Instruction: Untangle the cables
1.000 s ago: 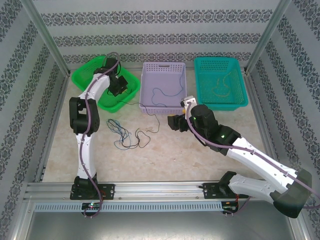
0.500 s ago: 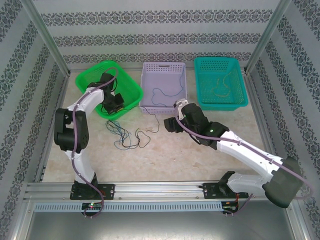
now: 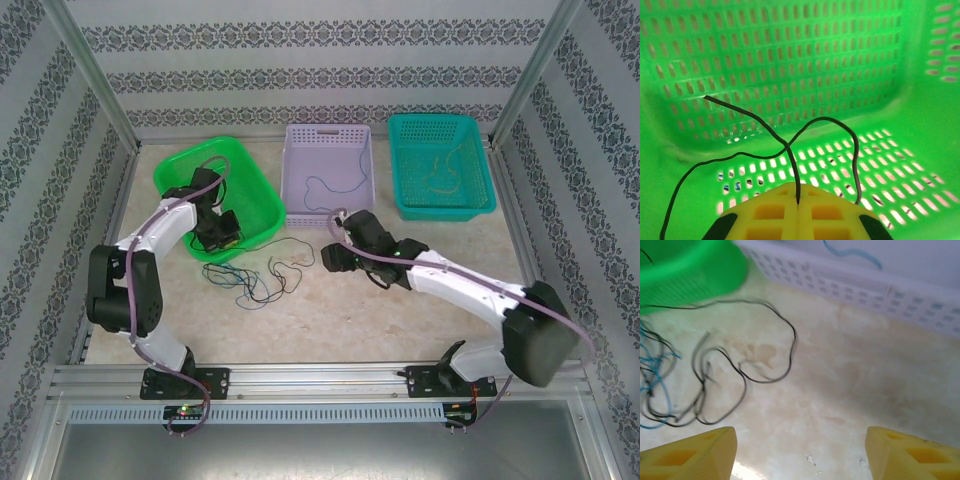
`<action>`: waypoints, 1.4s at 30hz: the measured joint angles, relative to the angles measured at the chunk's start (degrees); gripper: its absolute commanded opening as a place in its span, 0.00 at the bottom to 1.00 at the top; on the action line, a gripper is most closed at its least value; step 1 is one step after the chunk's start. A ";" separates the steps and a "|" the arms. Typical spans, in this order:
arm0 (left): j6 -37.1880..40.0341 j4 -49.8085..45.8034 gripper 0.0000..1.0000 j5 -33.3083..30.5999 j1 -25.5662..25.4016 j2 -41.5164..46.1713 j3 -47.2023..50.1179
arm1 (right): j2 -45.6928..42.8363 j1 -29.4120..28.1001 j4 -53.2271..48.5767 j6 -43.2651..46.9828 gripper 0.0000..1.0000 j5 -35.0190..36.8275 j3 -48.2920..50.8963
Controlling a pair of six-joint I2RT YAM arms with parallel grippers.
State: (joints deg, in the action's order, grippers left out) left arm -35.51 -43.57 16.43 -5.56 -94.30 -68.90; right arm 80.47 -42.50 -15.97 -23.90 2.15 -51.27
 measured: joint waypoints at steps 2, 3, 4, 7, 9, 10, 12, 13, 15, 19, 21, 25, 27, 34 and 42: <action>-0.90 -0.09 0.00 0.13 -0.02 0.90 -1.97 | 4.15 -0.09 -0.39 -2.89 0.65 -0.44 -0.85; -1.51 -0.11 0.00 0.37 -0.02 1.33 -3.13 | 5.84 -0.33 -0.48 -4.17 0.65 -0.52 -1.40; -2.34 -0.17 0.00 0.83 -0.02 1.84 -4.61 | 7.69 -0.76 -0.50 -5.86 0.65 -0.61 -2.19; -5.14 -0.20 0.00 2.34 -0.24 3.63 -10.14 | 11.43 -2.58 -0.35 -9.97 0.65 -0.74 -4.94; -7.34 -0.07 0.00 3.45 -0.74 5.22 -14.40 | 12.68 -3.23 0.50 -12.48 0.67 -1.18 -6.27; -8.48 0.24 0.00 4.20 -1.05 6.29 -16.50 | 12.94 -3.52 1.25 -13.57 0.68 -1.33 -6.64; -10.75 1.64 0.00 6.12 -1.73 8.48 -19.89 | 12.96 -3.52 2.49 -14.34 0.71 -1.60 -6.97; -11.91 2.67 0.00 7.23 -2.19 9.64 -21.62 | 12.96 -3.48 3.13 -14.36 0.72 -1.62 -7.13; -13.94 4.70 0.00 9.60 -2.97 11.34 -24.94 | 12.94 -3.45 4.42 -13.55 0.73 -1.62 -7.26; -16.98 8.90 0.00 13.90 -3.89 12.76 -30.25 | 12.79 -3.45 7.34 -9.03 0.73 -2.34 -7.28; -18.12 10.69 0.00 15.72 -4.09 13.16 -31.58 | 12.20 -3.41 9.22 -6.19 0.74 -2.99 -7.13; -21.55 13.60 0.00 19.89 -4.15 12.00 -36.76 | 6.75 -2.78 16.33 5.35 0.78 -5.14 -1.95; -23.06 15.17 0.00 21.40 -4.15 11.39 -40.02 | 3.63 -2.27 19.23 9.68 0.79 -5.70 0.44; -26.62 17.94 0.00 25.05 -4.15 8.92 -50.36 | 3.58 -0.26 28.41 15.04 0.80 -8.15 0.59; -30.40 19.23 0.00 27.12 -4.15 3.17 -62.49 | 13.79 -0.50 32.74 15.23 0.79 -5.22 -5.51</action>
State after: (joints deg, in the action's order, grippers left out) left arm -65.91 -24.34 43.55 -9.72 -91.13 -131.39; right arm 94.26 -43.00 16.78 -8.67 -3.07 -56.77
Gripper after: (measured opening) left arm 0.048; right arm 0.804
